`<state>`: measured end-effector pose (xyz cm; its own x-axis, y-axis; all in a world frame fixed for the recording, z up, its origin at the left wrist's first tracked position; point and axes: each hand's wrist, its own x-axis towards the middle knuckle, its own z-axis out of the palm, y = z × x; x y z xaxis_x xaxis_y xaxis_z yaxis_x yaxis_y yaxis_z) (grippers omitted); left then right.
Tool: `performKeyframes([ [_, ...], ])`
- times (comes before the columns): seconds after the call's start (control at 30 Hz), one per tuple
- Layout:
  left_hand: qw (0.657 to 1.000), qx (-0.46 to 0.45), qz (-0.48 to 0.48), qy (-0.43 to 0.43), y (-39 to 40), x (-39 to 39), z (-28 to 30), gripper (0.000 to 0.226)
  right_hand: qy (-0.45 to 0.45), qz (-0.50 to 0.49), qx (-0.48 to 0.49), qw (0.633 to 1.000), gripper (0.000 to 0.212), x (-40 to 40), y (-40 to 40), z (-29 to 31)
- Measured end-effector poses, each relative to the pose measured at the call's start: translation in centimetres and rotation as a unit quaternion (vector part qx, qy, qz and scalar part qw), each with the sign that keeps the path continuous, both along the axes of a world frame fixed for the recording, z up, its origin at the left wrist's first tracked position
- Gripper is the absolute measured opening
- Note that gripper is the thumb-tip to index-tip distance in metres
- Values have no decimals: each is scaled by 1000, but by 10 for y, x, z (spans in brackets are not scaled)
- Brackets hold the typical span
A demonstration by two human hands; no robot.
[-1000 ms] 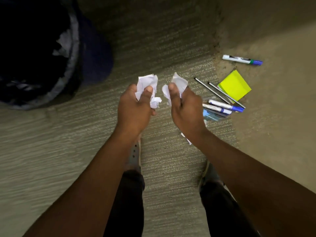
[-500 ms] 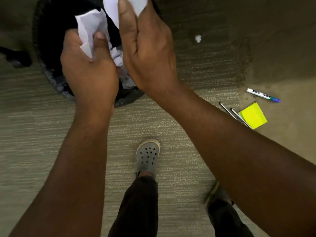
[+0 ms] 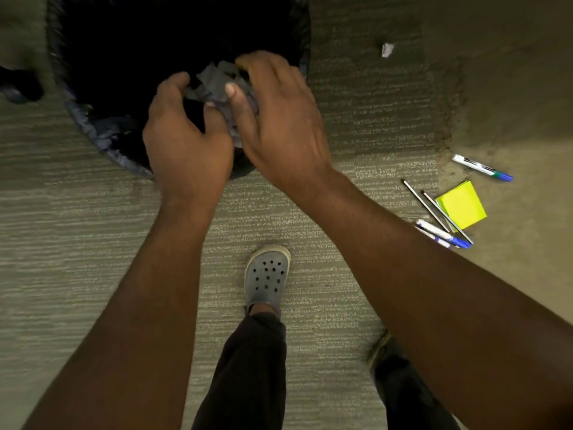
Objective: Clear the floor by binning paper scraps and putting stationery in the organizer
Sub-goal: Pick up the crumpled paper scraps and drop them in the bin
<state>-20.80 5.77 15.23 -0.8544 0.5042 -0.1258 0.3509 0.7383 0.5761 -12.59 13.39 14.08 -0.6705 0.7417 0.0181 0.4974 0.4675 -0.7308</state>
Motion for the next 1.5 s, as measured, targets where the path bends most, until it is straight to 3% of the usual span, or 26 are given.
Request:
performKeyframes([
  [0.17,993,55,-87,55,4,42,3,40,67,-85,39,993,28,39,1,-16],
  [0.3,982,46,-160,93,16,68,-2,38,57,-125,33,990,25,77,14,-40],
  [0.47,975,-84,-185,95,34,81,-21,64,-40,-182,-32,982,16,136,22,-84],
  [0.6,963,-149,-185,124,40,76,-34,61,-149,-242,-134,949,18,197,14,-126],
  [0.7,957,-120,-190,183,38,77,-34,58,-261,-240,-184,917,22,243,4,-156],
  [0.83,922,9,-255,290,31,100,-49,46,-337,-228,-202,891,18,288,-8,-186],
  [0.9,924,20,-292,245,24,126,-70,44,-360,-217,-182,889,19,307,-19,-195],
  [1.03,931,-19,-361,57,-3,190,-117,40,-358,-128,-85,921,29,339,-50,-198],
  [1.13,904,-91,-410,-75,-22,232,-154,40,-351,-11,-56,935,27,354,-76,-201],
  [1.2,873,-151,-445,-130,-29,257,-179,48,-365,11,-67,928,26,364,-90,-206],
  [1.37,803,-238,-529,-134,-26,291,-232,68,-360,62,-90,927,34,380,-124,-218],
  [1.5,815,-241,-522,-79,-12,299,-253,56,-382,91,-101,914,58,372,-146,-230],
])
